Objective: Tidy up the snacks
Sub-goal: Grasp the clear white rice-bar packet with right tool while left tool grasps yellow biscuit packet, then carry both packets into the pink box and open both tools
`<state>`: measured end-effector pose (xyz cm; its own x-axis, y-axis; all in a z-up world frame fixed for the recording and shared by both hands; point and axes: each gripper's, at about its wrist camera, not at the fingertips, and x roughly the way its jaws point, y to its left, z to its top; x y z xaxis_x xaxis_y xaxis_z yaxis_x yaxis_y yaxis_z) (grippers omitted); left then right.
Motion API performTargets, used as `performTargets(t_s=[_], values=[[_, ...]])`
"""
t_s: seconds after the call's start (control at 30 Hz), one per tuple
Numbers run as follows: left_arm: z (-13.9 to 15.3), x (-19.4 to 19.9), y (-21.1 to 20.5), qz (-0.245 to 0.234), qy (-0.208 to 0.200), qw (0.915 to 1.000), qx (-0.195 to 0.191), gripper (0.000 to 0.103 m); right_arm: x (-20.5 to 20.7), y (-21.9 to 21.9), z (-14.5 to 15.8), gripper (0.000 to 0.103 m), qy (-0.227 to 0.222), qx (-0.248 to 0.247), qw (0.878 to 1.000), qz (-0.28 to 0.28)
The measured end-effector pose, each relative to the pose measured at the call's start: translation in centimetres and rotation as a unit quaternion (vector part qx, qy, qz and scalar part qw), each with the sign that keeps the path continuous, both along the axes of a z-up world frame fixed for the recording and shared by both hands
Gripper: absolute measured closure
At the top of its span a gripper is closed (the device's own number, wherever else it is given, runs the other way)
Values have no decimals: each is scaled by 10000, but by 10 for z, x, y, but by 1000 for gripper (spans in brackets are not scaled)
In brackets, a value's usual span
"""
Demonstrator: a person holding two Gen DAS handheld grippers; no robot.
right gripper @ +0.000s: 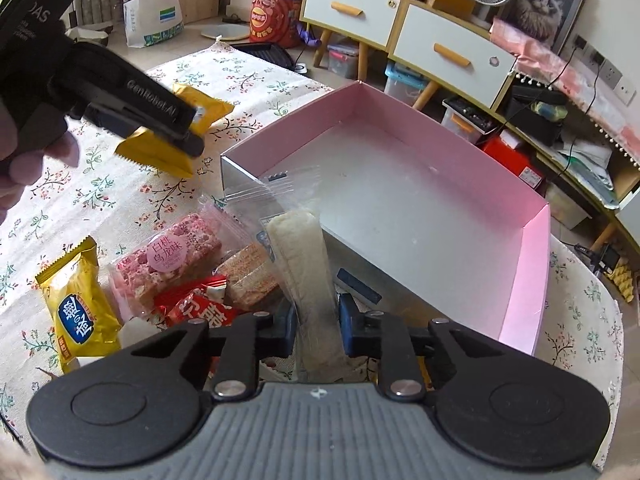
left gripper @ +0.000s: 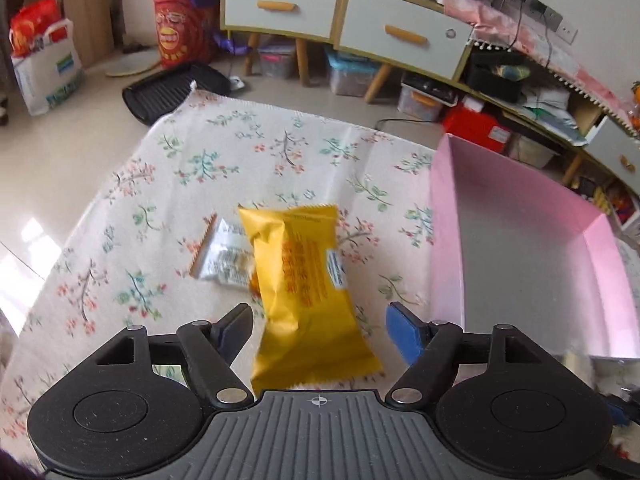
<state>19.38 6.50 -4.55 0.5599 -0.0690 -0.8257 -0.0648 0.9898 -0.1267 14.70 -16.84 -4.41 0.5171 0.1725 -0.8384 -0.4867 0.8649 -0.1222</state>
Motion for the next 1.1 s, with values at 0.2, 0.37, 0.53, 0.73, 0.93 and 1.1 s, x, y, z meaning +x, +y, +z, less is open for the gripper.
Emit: performTargets(t_s=[0.2, 0.37, 0.53, 0.73, 0.93, 1.1], values=[[-20, 8, 0, 168, -6, 9990, 408, 41, 1, -2, 1, 85, 2, 40, 10000, 16], [-18, 0, 2, 175, -235, 9979, 586, 66, -2, -3, 2, 85, 11, 52, 10000, 42], [-2, -9, 4, 194, -465, 9969, 606, 70, -3, -3, 5, 86, -7, 45, 10000, 28], [30, -18, -4, 4, -898, 9948, 479, 70, -6, -6, 18, 86, -159, 133, 9998, -41], [53, -20, -33, -500, -1172, 9916, 239, 70, -5, -12, 31, 86, -326, 321, 9988, -174], [54, -12, -61, -876, -1164, 9893, 95, 70, -1, -22, 39, 87, -496, 383, 9972, -411]])
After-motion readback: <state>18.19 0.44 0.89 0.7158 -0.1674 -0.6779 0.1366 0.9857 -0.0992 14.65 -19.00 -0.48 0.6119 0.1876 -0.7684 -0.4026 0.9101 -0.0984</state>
